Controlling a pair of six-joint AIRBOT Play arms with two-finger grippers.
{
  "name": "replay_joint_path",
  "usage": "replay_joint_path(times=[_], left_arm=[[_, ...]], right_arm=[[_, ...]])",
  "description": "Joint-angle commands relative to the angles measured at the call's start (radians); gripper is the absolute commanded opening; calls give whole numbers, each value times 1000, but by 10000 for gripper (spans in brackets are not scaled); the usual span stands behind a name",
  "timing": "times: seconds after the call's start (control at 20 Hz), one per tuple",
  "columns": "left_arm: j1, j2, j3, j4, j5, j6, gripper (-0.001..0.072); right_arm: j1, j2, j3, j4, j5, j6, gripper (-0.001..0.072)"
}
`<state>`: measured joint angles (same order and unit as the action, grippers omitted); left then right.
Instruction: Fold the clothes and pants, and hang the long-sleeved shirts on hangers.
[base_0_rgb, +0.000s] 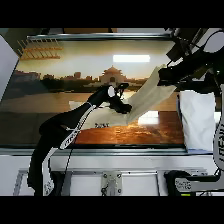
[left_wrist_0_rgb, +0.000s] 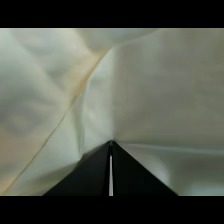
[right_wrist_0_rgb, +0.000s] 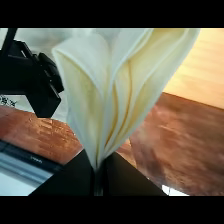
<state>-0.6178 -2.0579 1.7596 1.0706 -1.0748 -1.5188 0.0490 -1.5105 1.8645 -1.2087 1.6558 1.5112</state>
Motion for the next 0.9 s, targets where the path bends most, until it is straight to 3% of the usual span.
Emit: replay_joint_path(times=[0.0, 0.45, 0.85], left_arm=[[11, -2, 4, 2, -25, -7, 6], [233, 171, 4, 13, -49, 4, 6], [489, 330, 4, 11, -114, 29, 6]], right_arm=[[61, 1, 31, -11, 5, 23, 9], [234, -7, 63, -10, -22, 92, 10], [439, -75, 63, 77, -238, 231, 9]])
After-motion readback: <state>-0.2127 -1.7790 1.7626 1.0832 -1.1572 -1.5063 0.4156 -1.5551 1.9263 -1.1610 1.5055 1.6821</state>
